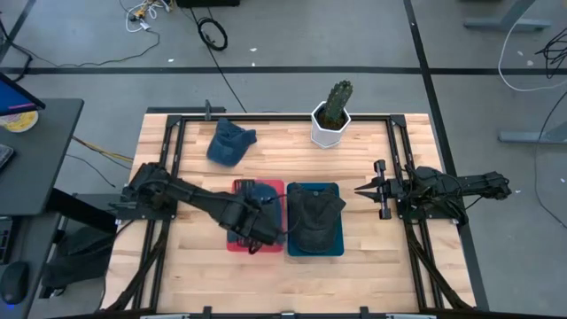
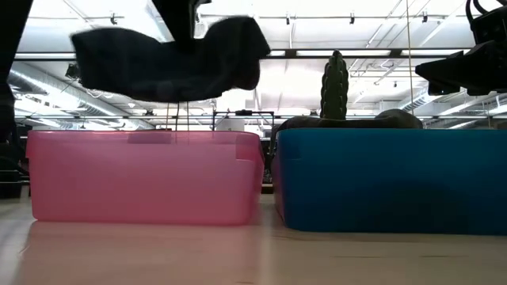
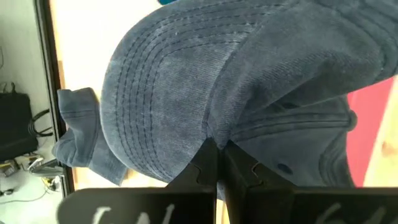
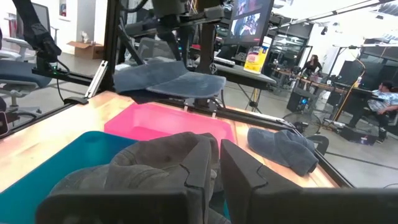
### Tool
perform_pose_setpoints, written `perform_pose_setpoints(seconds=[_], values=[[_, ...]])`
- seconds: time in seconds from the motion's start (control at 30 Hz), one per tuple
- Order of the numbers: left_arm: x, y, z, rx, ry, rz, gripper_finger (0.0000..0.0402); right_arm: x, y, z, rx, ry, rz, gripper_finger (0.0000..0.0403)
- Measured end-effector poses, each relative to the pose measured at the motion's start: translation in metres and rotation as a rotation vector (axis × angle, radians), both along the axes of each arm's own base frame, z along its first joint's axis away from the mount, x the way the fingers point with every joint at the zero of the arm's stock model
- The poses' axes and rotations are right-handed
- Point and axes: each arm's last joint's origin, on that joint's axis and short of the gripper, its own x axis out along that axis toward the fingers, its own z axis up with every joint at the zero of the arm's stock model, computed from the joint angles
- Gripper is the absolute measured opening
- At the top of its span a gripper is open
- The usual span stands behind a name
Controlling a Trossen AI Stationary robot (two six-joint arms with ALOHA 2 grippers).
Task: Pick & Place hat
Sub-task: Put the bottom blue cap into the red bin
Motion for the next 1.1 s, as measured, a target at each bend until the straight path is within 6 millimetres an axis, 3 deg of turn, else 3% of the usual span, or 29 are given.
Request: perform_pose_setpoints(seconds=[0.27,0.6,0.77,0.9,1.1], values=[[0.011,0.016,-0.007,-0.004,0.007,0.021,0.0004,0.0,0.0,0.0,0.0,0.001,0.0,0.0039],[0.004,0.027,-0.069,0.03,0.17,0.036,0.0004,0.0,0.0,0.0,0.0,0.0,0.0,0.0039],[0.009,0.031,-0.094,0.008,0.12,0.037,0.0004,0.0,0.0,0.0,0.0,0.0,0.0,0.0039],[0.013,0.034,-0.102,-0.021,0.086,0.046,0.0009,0.0,0.0,0.0,0.0,0.0,0.001,0.0039],[0.015,0.034,-0.099,-0.023,0.081,0.03,0.0006,0.0,0.0,0.0,0.0,0.001,0.0,0.0039]])
